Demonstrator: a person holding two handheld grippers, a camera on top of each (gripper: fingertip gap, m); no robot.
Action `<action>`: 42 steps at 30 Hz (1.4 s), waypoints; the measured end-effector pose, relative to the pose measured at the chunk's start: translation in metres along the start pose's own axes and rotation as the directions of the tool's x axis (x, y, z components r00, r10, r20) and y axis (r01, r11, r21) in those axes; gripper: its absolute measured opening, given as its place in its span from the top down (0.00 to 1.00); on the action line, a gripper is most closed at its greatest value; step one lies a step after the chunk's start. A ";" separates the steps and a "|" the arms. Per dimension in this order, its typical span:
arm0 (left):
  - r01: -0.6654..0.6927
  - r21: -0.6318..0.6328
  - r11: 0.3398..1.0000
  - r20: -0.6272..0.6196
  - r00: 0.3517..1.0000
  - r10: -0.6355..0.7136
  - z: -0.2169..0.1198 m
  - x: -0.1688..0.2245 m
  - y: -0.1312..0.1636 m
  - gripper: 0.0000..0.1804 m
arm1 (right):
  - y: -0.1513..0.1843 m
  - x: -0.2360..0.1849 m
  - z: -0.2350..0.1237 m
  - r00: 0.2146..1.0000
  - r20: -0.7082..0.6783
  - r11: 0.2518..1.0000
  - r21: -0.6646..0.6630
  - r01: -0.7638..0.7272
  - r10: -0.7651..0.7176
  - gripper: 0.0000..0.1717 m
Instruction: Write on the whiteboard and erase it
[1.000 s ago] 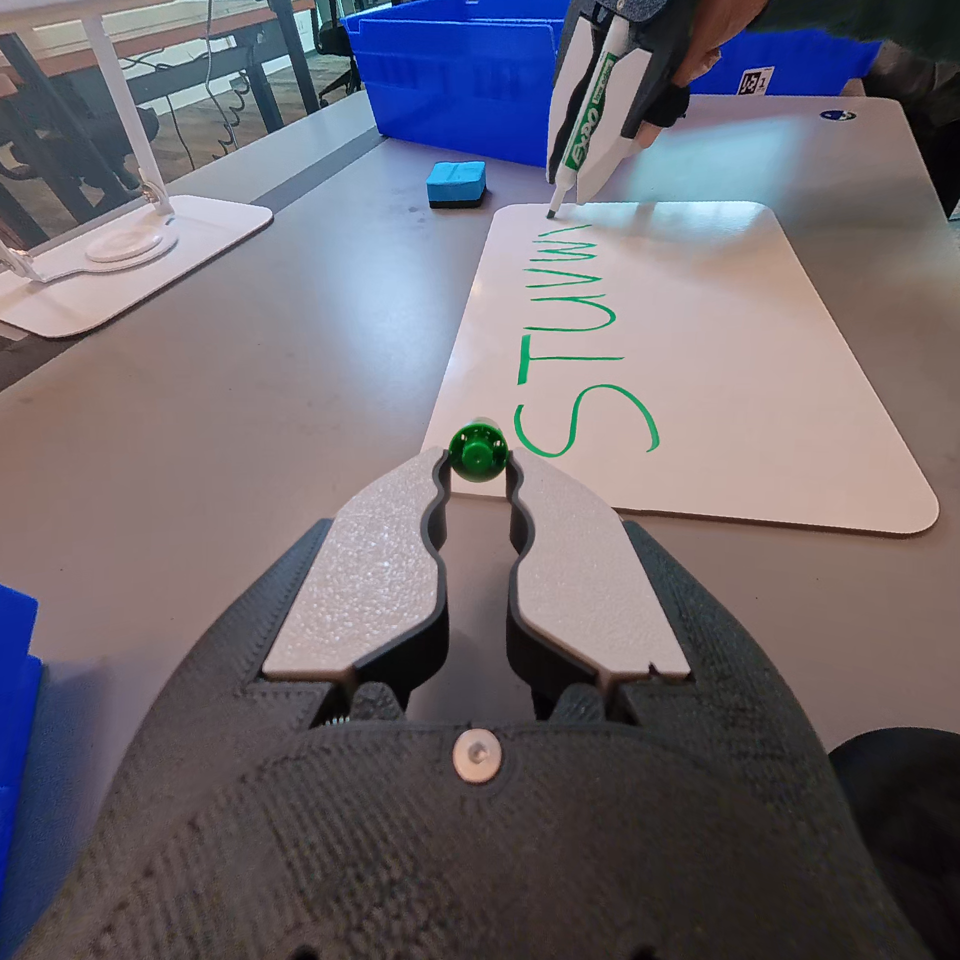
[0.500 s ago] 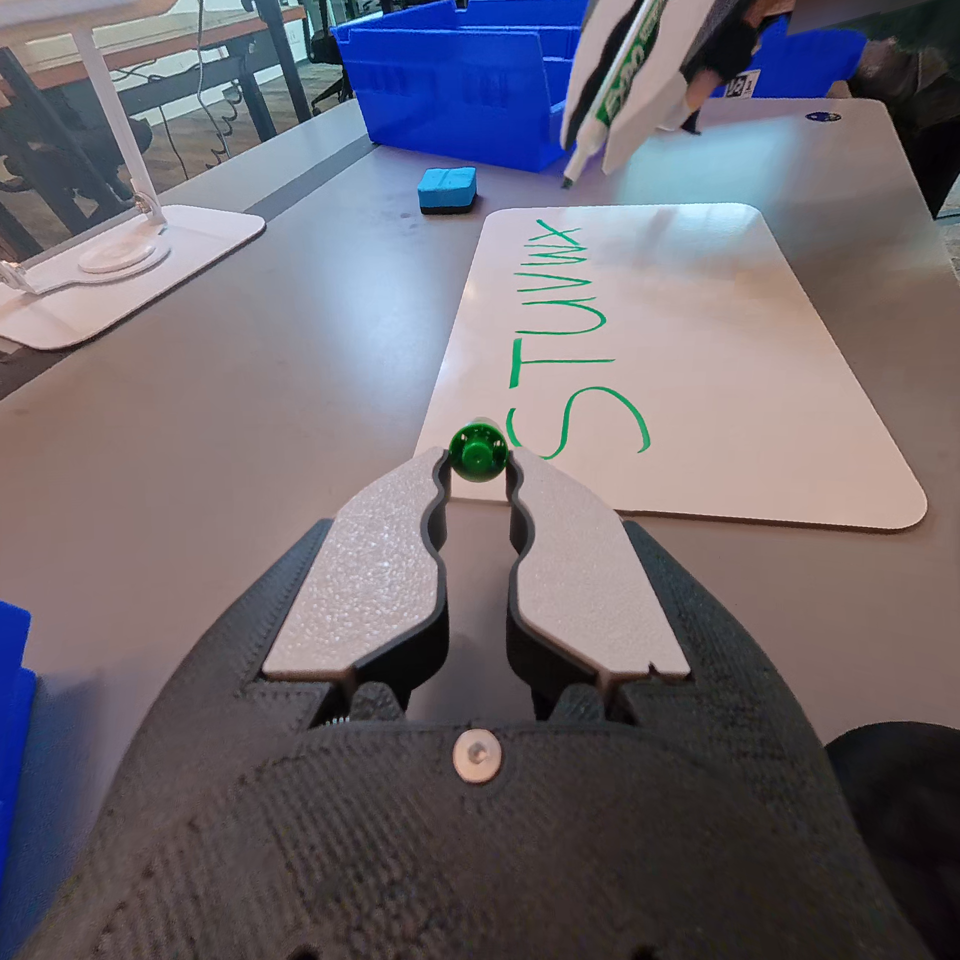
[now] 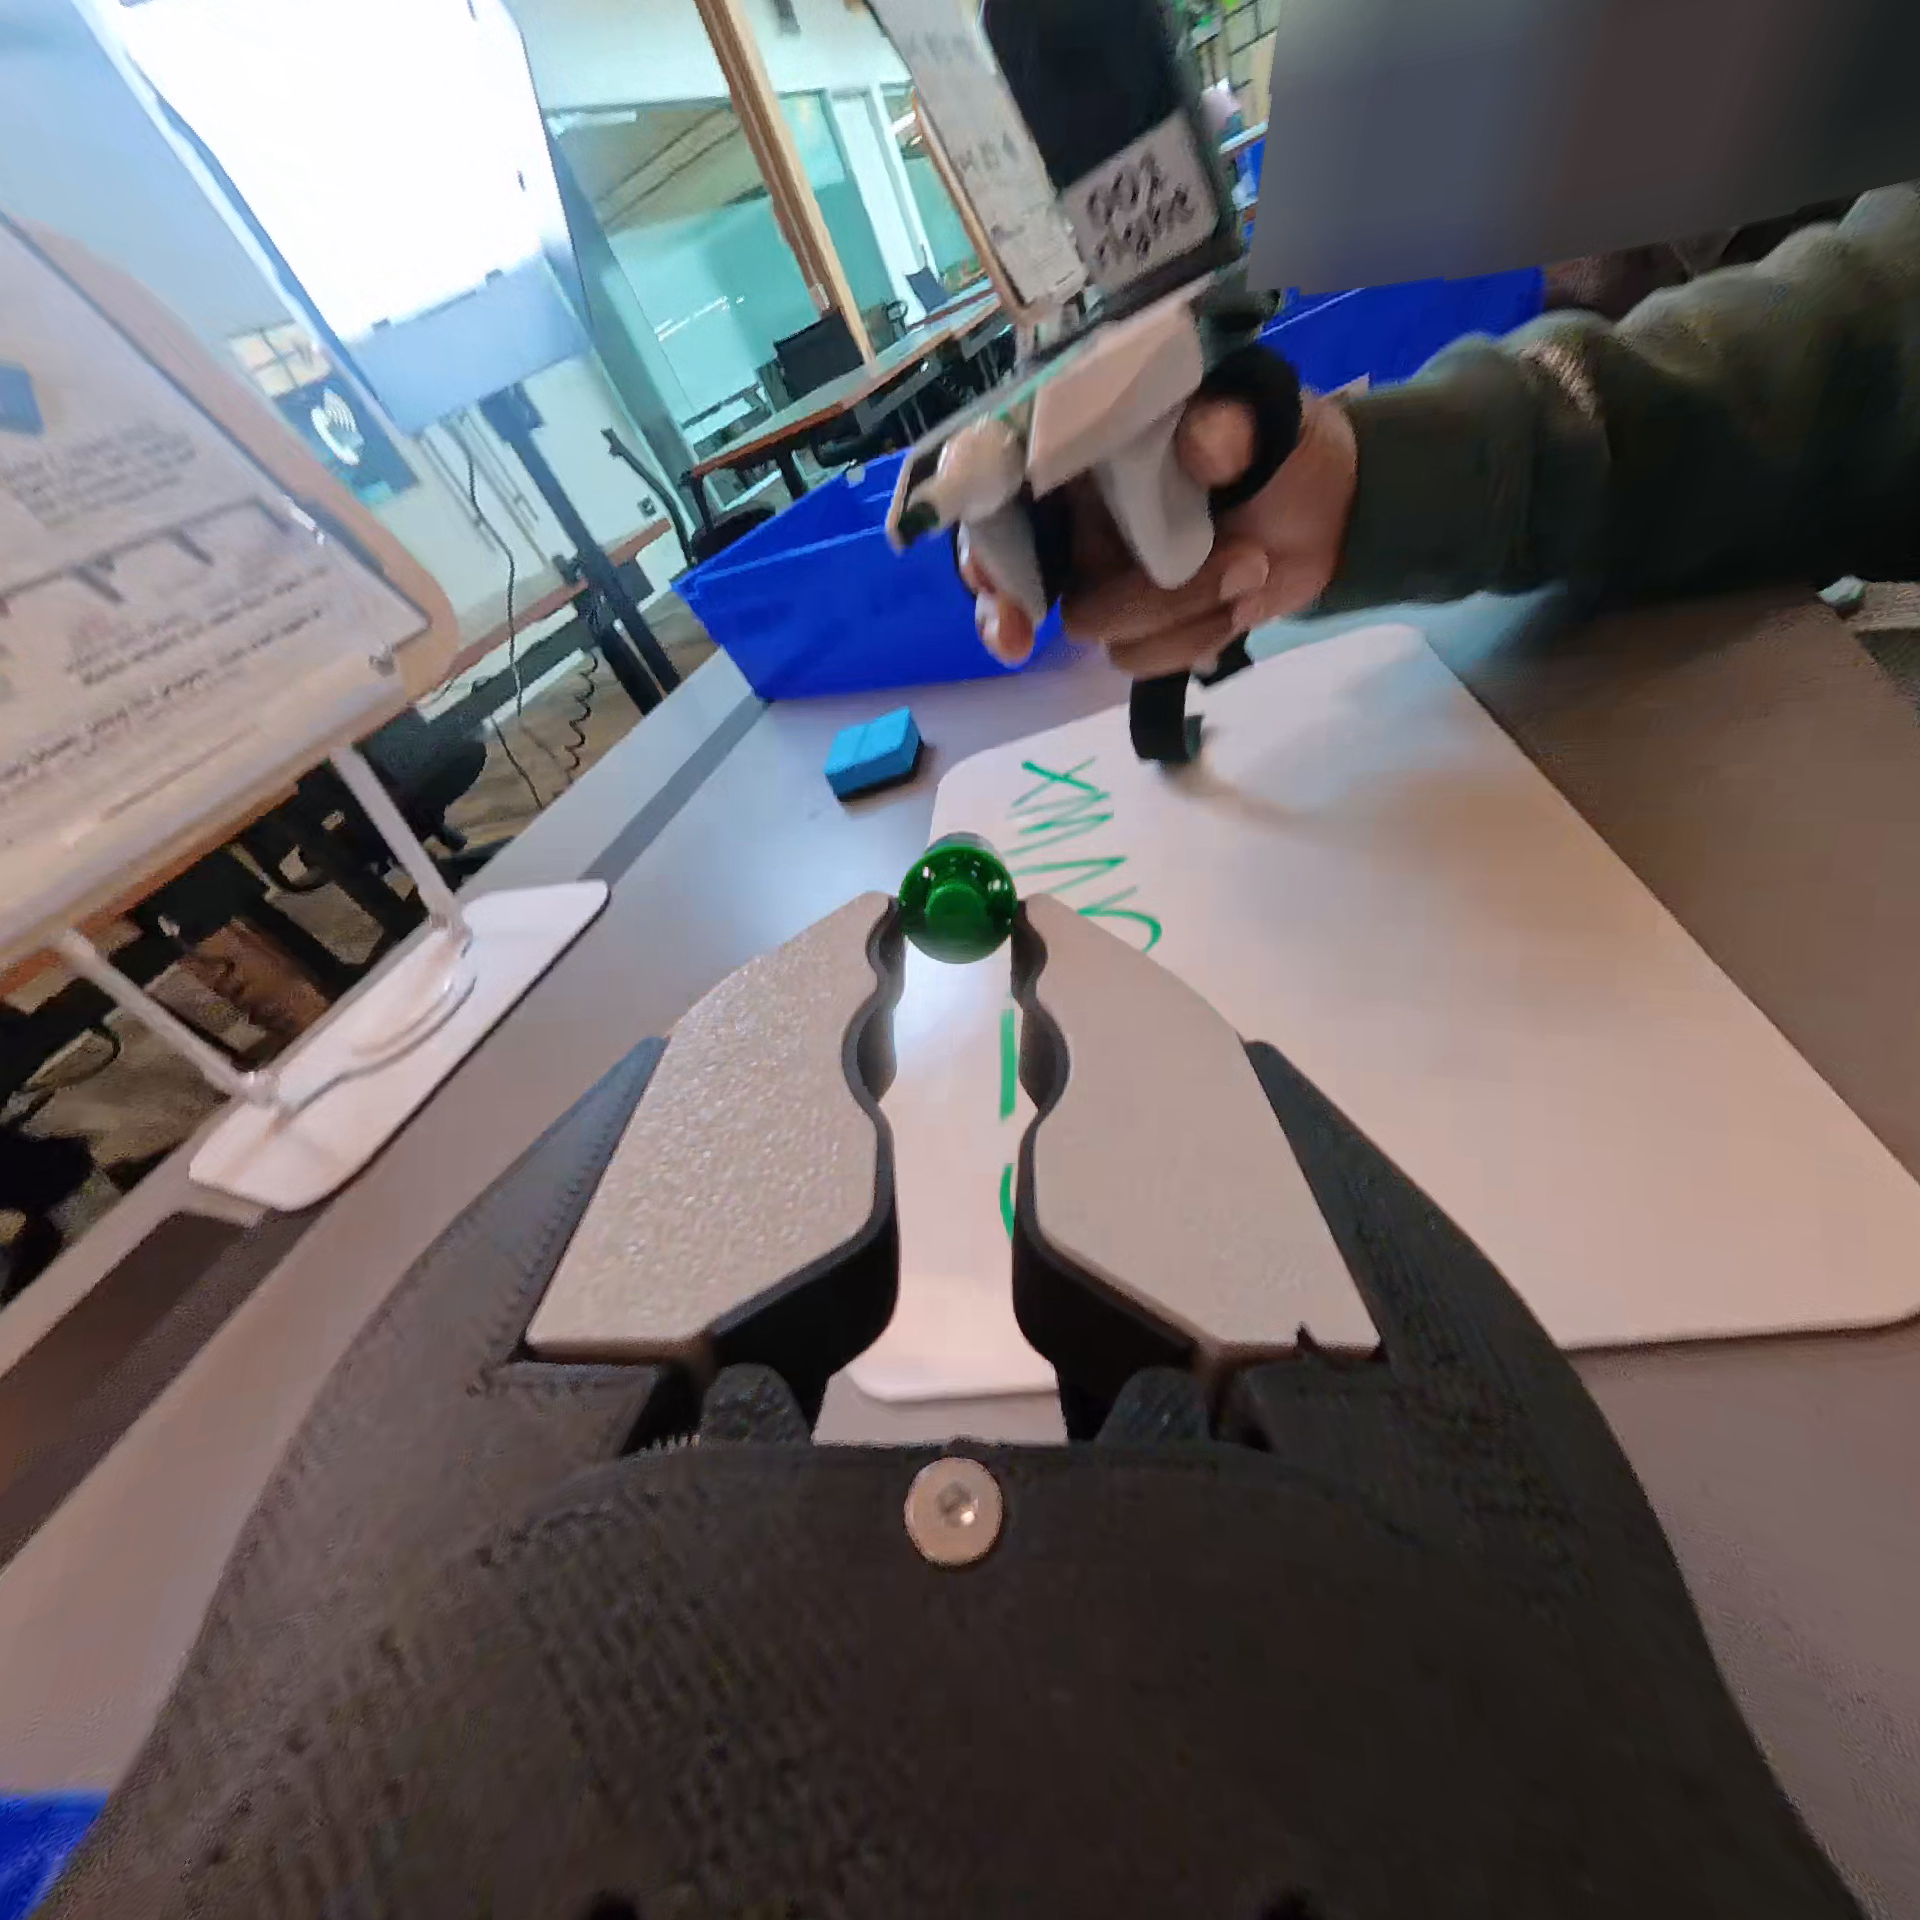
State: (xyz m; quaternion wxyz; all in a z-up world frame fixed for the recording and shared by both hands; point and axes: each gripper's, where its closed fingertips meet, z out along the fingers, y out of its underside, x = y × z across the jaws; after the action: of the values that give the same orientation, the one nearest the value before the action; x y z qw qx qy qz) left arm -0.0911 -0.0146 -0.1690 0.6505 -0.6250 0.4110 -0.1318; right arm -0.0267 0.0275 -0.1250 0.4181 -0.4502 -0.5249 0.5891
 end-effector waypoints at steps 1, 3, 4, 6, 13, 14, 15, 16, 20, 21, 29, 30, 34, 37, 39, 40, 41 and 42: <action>-0.015 0.008 1.000 -0.010 1.000 0.015 0.006 0.001 -0.007 0.89 | 0.002 0.000 0.000 1.000 0.017 1.000 0.017 -0.024 0.024 0.80; -0.063 0.032 0.998 -0.017 0.998 0.063 0.018 0.002 -0.020 0.89 | 0.004 0.000 -0.003 0.998 0.040 0.998 0.028 -0.056 0.054 0.80; -0.085 0.043 0.995 -0.021 0.996 0.086 0.023 0.003 -0.025 0.89 | 0.006 0.001 -0.006 0.998 0.036 0.998 0.024 -0.056 0.055 0.80; -0.114 0.051 0.992 -0.017 0.993 0.115 0.029 0.005 -0.024 0.89 | 0.013 0.001 -0.009 0.998 0.031 0.998 0.006 -0.063 0.063 0.79; -0.117 0.081 0.990 -0.059 0.991 0.122 0.011 0.022 -0.011 0.89 | 0.030 -0.022 0.008 0.993 0.102 0.996 -0.072 -0.058 0.065 0.80; -0.121 0.082 0.989 -0.061 0.990 0.126 0.009 0.023 -0.012 0.89 | 0.033 -0.029 0.013 0.990 0.127 0.995 -0.084 -0.058 0.069 0.80; -0.122 0.093 0.988 -0.063 0.990 0.128 0.008 0.025 -0.014 0.89 | 0.035 -0.035 0.017 0.987 0.147 0.994 -0.090 -0.060 0.073 0.80; -0.119 0.109 0.987 -0.063 0.990 0.126 0.007 0.025 -0.016 0.89 | 0.036 -0.040 0.020 0.983 0.163 0.994 -0.088 -0.066 0.080 0.80; -0.116 0.159 0.980 -0.071 0.989 0.128 0.006 0.030 -0.024 0.89 | 0.035 -0.051 0.026 0.965 0.217 0.989 -0.062 -0.138 0.148 0.80; -0.116 0.168 0.979 -0.077 0.989 0.130 0.005 0.032 -0.025 0.89 | 0.035 -0.052 0.026 0.960 0.227 0.986 -0.056 -0.158 0.167 0.80; -0.116 0.146 0.983 -0.129 0.982 0.135 0.011 0.043 -0.021 0.89 | 0.041 -0.062 0.033 0.935 0.268 0.973 -0.070 -0.222 0.233 0.79; -0.125 0.130 0.984 -0.138 0.980 0.143 0.012 0.046 -0.019 0.89 | 0.044 -0.064 0.035 0.935 0.267 0.972 -0.083 -0.218 0.232 0.79; -0.113 0.091 0.989 -0.145 0.982 0.125 0.013 0.045 -0.015 0.89 | 0.047 -0.062 0.036 0.935 0.255 0.969 -0.087 -0.231 0.246 0.80; -0.116 0.055 0.992 -0.139 0.983 0.122 0.015 0.043 -0.009 0.89 | 0.048 -0.058 0.036 0.946 0.226 0.972 -0.082 -0.221 0.234 0.79; -0.096 0.036 0.995 -0.138 0.985 0.100 0.017 0.043 -0.007 0.89 | 0.045 -0.056 0.035 0.946 0.218 0.970 -0.065 -0.233 0.242 0.79; -0.090 0.030 0.995 -0.131 0.987 0.093 0.017 0.042 -0.007 0.89 | 0.045 -0.055 0.035 0.946 0.215 0.970 -0.063 -0.235 0.243 0.79; -0.079 0.027 0.996 -0.128 0.988 0.082 0.017 0.041 -0.007 0.89 | 0.045 -0.054 0.036 0.947 0.208 0.970 -0.065 -0.235 0.244 0.79; -0.062 0.024 0.998 -0.129 0.990 0.065 0.017 0.040 -0.008 0.89 | 0.045 -0.054 0.036 0.948 0.203 0.969 -0.065 -0.237 0.246 0.79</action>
State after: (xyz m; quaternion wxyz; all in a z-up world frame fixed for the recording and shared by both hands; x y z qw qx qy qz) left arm -0.0516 -0.0310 -0.1785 0.6325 -0.5952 0.4706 -0.1554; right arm -0.0492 -0.0377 -0.1637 0.2761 -0.4546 -0.5185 0.6695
